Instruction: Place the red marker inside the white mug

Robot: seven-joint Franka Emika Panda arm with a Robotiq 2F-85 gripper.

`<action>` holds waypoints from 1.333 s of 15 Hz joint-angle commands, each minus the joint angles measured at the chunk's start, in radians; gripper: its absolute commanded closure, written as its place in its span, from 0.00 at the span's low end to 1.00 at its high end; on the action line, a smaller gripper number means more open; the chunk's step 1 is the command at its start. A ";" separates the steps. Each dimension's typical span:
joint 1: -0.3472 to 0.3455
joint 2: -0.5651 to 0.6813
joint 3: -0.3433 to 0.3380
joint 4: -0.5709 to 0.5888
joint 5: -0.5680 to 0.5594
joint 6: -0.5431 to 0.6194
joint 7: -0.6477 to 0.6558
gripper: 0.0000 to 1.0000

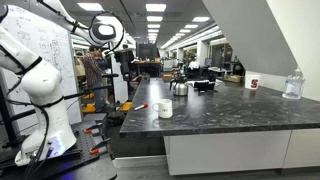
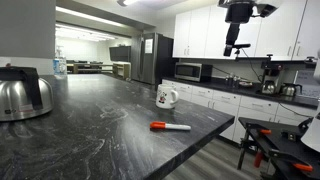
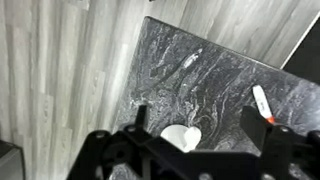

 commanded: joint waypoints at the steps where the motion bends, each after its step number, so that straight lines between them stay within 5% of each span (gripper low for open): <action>1: 0.010 0.001 -0.009 0.002 -0.006 -0.004 0.005 0.00; 15: 0.010 0.001 -0.009 0.002 -0.006 -0.004 0.005 0.00; 20: 0.032 0.104 -0.021 0.034 0.006 0.053 -0.035 0.00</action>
